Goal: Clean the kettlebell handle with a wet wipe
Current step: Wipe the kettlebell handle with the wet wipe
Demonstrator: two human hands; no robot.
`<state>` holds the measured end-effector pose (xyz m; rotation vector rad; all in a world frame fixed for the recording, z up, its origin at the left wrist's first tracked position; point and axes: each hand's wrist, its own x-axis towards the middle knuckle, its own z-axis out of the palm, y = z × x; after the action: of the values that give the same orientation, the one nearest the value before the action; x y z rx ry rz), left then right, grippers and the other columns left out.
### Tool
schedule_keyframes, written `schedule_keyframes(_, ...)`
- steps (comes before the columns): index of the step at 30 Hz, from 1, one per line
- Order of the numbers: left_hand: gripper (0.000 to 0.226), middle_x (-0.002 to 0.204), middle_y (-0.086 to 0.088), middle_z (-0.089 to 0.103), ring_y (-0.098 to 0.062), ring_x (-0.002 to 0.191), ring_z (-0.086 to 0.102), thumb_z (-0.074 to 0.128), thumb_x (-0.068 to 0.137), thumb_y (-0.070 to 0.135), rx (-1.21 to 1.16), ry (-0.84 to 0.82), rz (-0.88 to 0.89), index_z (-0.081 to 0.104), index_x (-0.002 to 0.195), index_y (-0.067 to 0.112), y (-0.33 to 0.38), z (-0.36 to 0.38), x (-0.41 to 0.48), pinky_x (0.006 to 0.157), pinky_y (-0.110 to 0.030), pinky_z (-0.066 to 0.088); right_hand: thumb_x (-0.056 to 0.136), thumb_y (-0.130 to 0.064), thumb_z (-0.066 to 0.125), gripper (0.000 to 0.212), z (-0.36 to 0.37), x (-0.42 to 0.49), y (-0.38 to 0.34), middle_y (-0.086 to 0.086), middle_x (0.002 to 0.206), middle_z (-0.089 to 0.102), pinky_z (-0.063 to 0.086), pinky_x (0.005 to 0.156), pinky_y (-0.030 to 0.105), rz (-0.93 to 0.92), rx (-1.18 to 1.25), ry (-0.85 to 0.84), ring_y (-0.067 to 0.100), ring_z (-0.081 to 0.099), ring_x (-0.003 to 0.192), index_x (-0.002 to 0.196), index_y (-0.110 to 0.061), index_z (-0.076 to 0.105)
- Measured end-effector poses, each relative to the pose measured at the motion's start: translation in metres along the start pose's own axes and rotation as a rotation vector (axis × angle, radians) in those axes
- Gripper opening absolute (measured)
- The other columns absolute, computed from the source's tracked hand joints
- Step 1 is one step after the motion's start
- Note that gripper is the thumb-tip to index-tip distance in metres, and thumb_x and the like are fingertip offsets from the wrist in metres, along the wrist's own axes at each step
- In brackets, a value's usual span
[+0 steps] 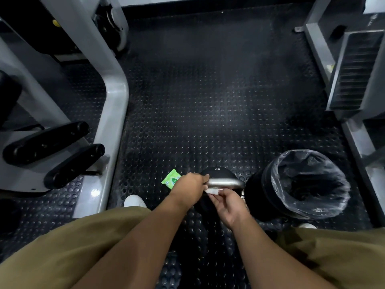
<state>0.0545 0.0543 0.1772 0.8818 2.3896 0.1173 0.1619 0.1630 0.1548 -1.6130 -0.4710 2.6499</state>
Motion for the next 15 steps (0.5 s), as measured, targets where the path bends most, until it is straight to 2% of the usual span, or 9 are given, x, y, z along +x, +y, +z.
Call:
schedule_keyframes(1, 0.043, 0.13, -0.009, 0.068, -0.031, 0.114, 0.067, 0.053, 0.107, 0.031, 0.058, -0.016, 0.037, 0.053, 0.149, 0.026, -0.002, -0.002, 0.002, 0.096, -0.041, 0.056, 0.093, 0.014, 0.034, 0.032, 0.004, 0.001, 0.002, 0.027, 0.108, 0.072, 0.053, 0.101, 0.044, 0.023, -0.003, -0.031, 0.034, 0.07, 0.098, 0.11, 0.01, 0.061)
schedule_keyframes(3, 0.04, 0.124, -0.01, 0.069, -0.032, 0.108, 0.068, 0.049, 0.108, 0.033, 0.176, -0.058, 0.091, 0.053, 0.146, 0.022, -0.005, -0.004, 0.008, 0.091, -0.043, 0.057, 0.089, 0.015, 0.033, 0.037, 0.008, 0.005, 0.011, 0.017, 0.094, 0.075, 0.046, 0.111, 0.045, 0.066, -0.067, -0.075, 0.026, 0.068, 0.094, 0.105, 0.003, 0.064)
schedule_keyframes(5, 0.038, 0.119, -0.008, 0.069, -0.032, 0.105, 0.068, 0.048, 0.107, 0.031, 0.243, -0.081, 0.119, 0.053, 0.144, 0.019, -0.005, -0.005, 0.012, 0.087, -0.044, 0.057, 0.086, 0.015, 0.033, 0.036, 0.009, 0.004, 0.018, 0.01, 0.082, 0.073, 0.043, 0.114, 0.045, 0.091, -0.081, -0.11, 0.02, 0.066, 0.089, 0.096, -0.001, 0.064)
schedule_keyframes(8, 0.034, 0.114, -0.007, 0.069, -0.032, 0.1, 0.069, 0.052, 0.104, 0.023, 0.303, -0.079, 0.151, 0.056, 0.137, 0.017, -0.004, -0.004, 0.015, 0.082, -0.04, 0.058, 0.083, 0.019, 0.031, 0.041, 0.006, 0.004, 0.012, 0.018, 0.098, 0.072, 0.045, 0.111, 0.043, 0.057, 0.026, -0.103, 0.025, 0.068, 0.093, 0.106, 0.008, 0.063)
schedule_keyframes(10, 0.027, 0.113, -0.008, 0.069, -0.033, 0.099, 0.07, 0.052, 0.104, 0.021, 0.34, -0.067, 0.168, 0.058, 0.13, 0.016, -0.002, -0.004, 0.014, 0.078, -0.038, 0.055, 0.08, 0.023, 0.027, 0.041, 0.003, 0.009, 0.003, 0.025, 0.103, 0.068, 0.048, 0.107, 0.046, 0.001, 0.143, -0.028, 0.032, 0.066, 0.098, 0.098, 0.01, 0.062)
schedule_keyframes(12, 0.02, 0.112, -0.008, 0.07, -0.032, 0.097, 0.07, 0.052, 0.104, 0.022, 0.34, -0.065, 0.163, 0.058, 0.122, 0.016, -0.001, -0.005, 0.014, 0.079, -0.04, 0.057, 0.073, 0.024, 0.027, 0.039, 0.002, 0.015, -0.003, 0.023, 0.103, 0.064, 0.046, 0.11, 0.047, -0.047, 0.233, 0.075, 0.032, 0.062, 0.1, 0.089, 0.007, 0.059)
schedule_keyframes(15, 0.017, 0.11, -0.008, 0.07, -0.033, 0.096, 0.07, 0.052, 0.104, 0.021, 0.333, -0.047, 0.155, 0.059, 0.118, 0.016, -0.002, -0.003, 0.012, 0.079, -0.041, 0.057, 0.076, 0.025, 0.024, 0.053, 0.005, 0.016, 0.001, 0.024, 0.117, 0.062, 0.043, 0.113, 0.043, -0.078, 0.188, 0.107, 0.032, 0.06, 0.113, 0.111, 0.008, 0.06)
